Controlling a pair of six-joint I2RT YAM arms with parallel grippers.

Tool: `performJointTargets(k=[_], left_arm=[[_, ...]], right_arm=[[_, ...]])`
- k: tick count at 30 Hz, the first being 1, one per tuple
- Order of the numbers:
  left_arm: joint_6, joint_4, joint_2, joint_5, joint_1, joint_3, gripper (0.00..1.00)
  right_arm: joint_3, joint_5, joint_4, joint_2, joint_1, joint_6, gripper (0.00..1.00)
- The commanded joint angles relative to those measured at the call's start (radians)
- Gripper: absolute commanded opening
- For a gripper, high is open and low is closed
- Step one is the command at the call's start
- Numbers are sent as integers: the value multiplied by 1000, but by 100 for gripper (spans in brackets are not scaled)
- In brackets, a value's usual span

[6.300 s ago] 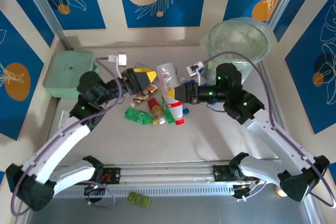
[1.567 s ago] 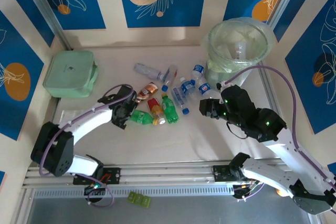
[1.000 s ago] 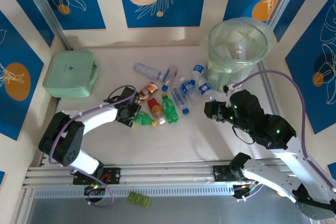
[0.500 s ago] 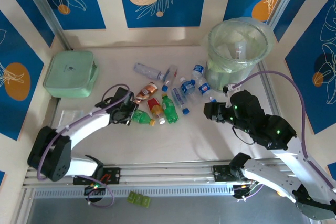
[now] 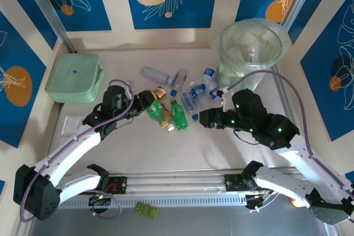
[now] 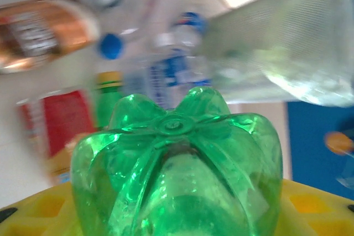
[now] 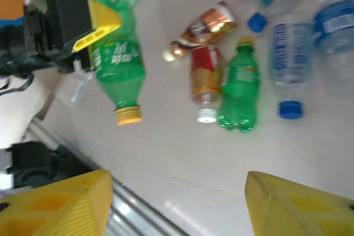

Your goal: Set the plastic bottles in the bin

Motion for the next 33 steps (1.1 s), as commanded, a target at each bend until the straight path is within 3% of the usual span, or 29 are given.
performJointTargets(k=[1, 4, 9, 18, 24, 33], left_arm=[[90, 326, 5, 257, 4, -1, 58], [60, 464, 39, 394, -11, 37, 57], [-5, 591, 46, 467, -36, 70, 58], [-112, 798, 92, 558, -108, 88, 59], [-98, 795, 86, 573, -122, 91, 59], [-68, 761, 72, 560, -132, 89, 59]], right_arm=[[-4, -181, 131, 37, 8, 0, 68], [-32, -295, 272, 49, 10, 59, 79], [-67, -386, 443, 62, 11, 130, 95], [-51, -443, 551, 136, 12, 195, 96], [-86, -525, 696, 165, 13, 282, 87], [-129, -540, 784, 157, 15, 346, 61]])
